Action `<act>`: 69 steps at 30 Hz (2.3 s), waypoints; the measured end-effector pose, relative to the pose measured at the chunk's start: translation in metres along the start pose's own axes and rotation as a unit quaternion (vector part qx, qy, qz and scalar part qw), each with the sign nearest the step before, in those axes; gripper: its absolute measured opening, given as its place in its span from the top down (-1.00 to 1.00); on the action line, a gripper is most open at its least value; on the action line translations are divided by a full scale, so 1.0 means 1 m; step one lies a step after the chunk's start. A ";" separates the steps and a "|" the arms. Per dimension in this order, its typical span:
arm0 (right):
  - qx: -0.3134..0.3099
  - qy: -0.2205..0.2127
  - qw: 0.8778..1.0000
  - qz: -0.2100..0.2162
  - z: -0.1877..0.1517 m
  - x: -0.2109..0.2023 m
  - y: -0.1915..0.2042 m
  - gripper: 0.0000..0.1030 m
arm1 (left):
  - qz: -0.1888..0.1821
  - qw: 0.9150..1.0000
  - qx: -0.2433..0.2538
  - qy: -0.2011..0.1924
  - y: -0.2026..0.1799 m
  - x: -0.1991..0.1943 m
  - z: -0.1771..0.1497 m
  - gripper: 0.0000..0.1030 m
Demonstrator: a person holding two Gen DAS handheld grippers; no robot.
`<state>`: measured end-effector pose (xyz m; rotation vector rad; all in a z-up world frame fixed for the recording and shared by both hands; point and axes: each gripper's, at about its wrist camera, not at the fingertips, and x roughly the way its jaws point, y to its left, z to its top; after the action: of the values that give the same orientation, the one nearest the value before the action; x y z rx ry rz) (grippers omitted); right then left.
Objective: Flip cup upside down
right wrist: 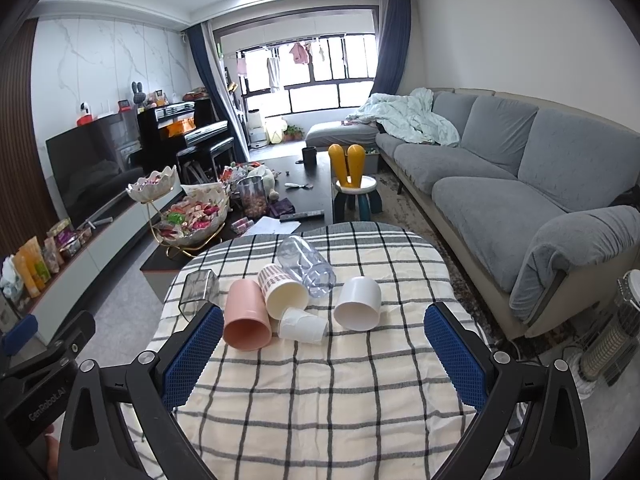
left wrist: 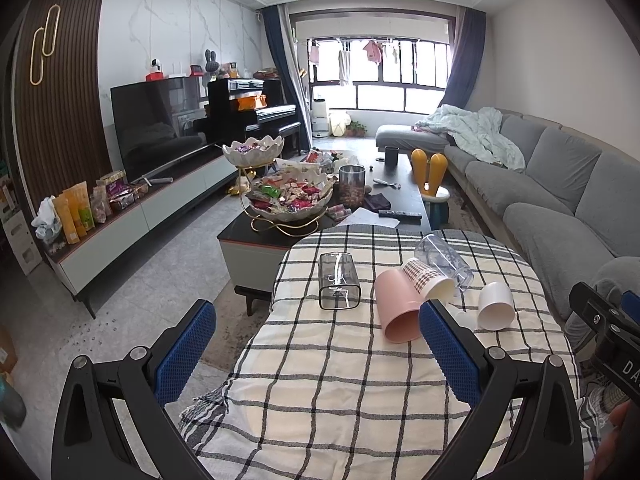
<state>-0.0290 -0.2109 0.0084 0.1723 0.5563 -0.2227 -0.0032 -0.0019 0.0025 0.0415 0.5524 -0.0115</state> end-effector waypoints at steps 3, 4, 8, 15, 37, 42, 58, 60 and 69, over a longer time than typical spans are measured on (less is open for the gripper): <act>0.000 0.000 1.000 0.000 0.000 0.000 0.000 -0.96 | -0.001 1.000 0.000 0.000 0.000 0.000 0.000 -1.00; 0.000 0.000 1.000 0.000 0.000 0.000 0.000 -0.96 | 0.000 1.000 0.000 0.000 0.000 0.000 0.000 -1.00; 0.000 0.001 1.000 -0.001 0.000 0.000 0.000 -0.96 | -0.001 1.000 0.000 0.001 0.000 0.000 0.000 -1.00; 0.000 0.000 1.000 -0.001 0.000 0.000 0.000 -0.96 | 0.000 1.000 0.000 0.000 0.000 0.000 0.000 -1.00; 0.000 0.001 1.000 -0.001 -0.001 0.001 0.001 -0.96 | -0.001 1.000 -0.001 0.000 0.000 0.000 0.000 -1.00; -0.001 0.001 1.000 -0.001 0.000 0.003 0.001 -0.96 | -0.002 1.000 -0.001 0.002 -0.001 0.001 0.000 -1.00; -0.005 0.014 1.000 -0.007 0.000 0.043 0.004 -0.96 | -0.003 1.000 -0.001 0.025 -0.010 0.033 0.008 -1.00; -0.006 0.017 1.000 -0.009 0.004 0.051 0.005 -0.96 | -0.005 0.999 -0.001 0.033 -0.010 0.048 0.011 -1.00; -0.011 0.037 0.999 -0.021 0.023 0.095 0.012 -0.96 | -0.004 0.997 0.006 0.079 -0.020 0.119 0.028 -1.00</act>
<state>0.0641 -0.2201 -0.0226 0.1489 0.6357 -0.2513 0.1120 -0.0234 -0.0369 0.0521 0.7103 -0.0198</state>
